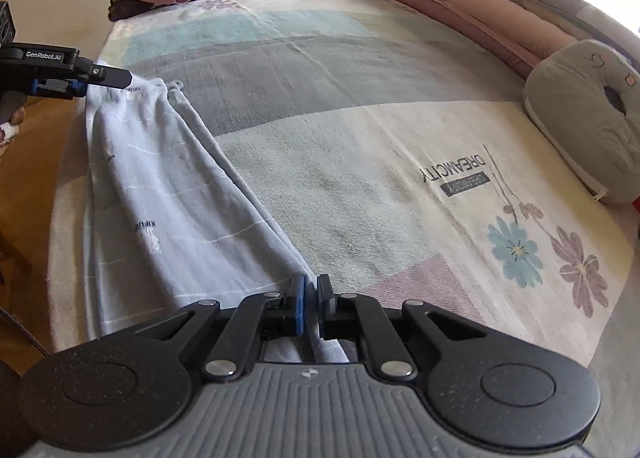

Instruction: Fold clothes

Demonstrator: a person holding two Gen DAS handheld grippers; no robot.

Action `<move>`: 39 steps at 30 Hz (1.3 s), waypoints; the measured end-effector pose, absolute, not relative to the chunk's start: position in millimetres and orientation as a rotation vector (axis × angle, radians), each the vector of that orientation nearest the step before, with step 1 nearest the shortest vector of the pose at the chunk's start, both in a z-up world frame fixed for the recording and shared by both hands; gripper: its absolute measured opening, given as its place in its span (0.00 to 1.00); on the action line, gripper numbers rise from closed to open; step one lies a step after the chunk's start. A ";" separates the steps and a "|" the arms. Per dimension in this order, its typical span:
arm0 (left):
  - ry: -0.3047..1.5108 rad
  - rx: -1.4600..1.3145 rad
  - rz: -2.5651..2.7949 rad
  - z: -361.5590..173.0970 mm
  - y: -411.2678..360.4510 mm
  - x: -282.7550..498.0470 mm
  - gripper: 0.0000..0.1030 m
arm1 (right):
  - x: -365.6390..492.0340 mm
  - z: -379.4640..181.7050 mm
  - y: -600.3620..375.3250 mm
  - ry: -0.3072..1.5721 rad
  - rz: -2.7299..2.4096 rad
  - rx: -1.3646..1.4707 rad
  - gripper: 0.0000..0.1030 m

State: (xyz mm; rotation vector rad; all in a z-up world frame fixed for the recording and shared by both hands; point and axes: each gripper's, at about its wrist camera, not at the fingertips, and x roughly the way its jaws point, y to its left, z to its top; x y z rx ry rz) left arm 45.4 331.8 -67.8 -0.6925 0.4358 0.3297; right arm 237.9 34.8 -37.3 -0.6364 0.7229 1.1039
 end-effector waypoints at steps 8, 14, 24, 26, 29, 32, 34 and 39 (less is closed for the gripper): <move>0.443 -0.677 0.336 -67.7 337.4 59.4 0.10 | 238.4 -16.4 17.9 0.701 1.056 -0.576 0.16; 0.434 -0.645 0.312 -57.0 333.7 63.0 0.10 | 228.9 -3.0 -43.1 0.774 1.092 -0.625 0.16; 0.444 -0.609 0.327 -47.3 319.8 65.2 0.10 | 201.8 -17.7 -115.1 0.872 1.070 -0.778 0.16; 0.448 -0.600 0.330 -43.8 316.7 67.0 0.10 | 212.3 -9.7 -117.7 0.825 1.050 -0.745 0.17; 0.456 -0.580 0.323 -40.2 310.6 70.4 0.10 | 236.8 -4.4 -119.9 0.769 1.028 -0.727 0.30; 0.465 -0.567 0.323 -38.3 305.4 73.0 0.10 | 263.5 -10.0 -117.3 0.754 1.052 -0.761 0.32; 0.466 -0.557 0.325 -36.2 302.0 74.4 0.10 | 272.6 -16.2 -112.4 0.738 1.083 -0.817 0.32; 0.456 -0.551 0.335 -30.9 294.5 75.0 0.10 | 281.1 -31.3 -99.2 0.800 1.199 -0.849 0.30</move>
